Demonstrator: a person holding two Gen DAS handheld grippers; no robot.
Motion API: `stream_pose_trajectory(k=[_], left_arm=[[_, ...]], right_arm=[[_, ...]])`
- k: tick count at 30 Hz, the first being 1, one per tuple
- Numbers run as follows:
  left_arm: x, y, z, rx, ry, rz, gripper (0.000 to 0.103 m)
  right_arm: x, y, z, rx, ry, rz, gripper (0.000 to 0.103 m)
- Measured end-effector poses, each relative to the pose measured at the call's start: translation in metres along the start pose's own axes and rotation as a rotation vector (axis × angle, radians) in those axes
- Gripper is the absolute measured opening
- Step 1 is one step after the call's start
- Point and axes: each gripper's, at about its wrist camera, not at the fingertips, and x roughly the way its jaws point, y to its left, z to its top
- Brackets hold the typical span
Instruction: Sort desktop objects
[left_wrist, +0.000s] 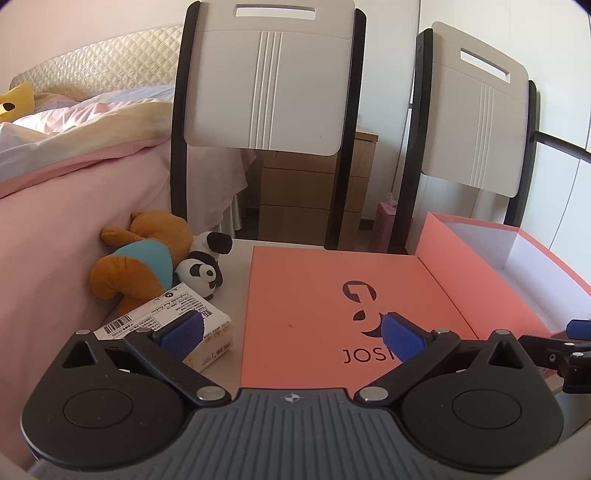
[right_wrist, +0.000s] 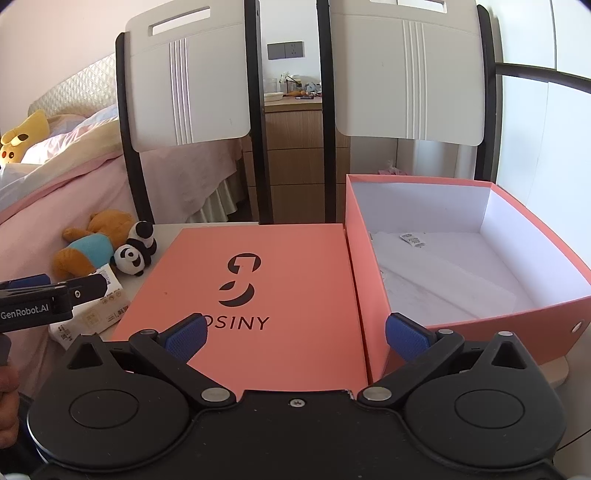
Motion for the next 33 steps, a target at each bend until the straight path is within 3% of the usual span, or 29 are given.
stream_pose_trajectory(k=[33], left_arm=[[0.0019,0.0089,-0.0001,0.011,0.008,-0.022,0.103]], right_arm=[[0.0001,0.0028,-0.0017,-0.004,-0.001,-0.016,0.103]])
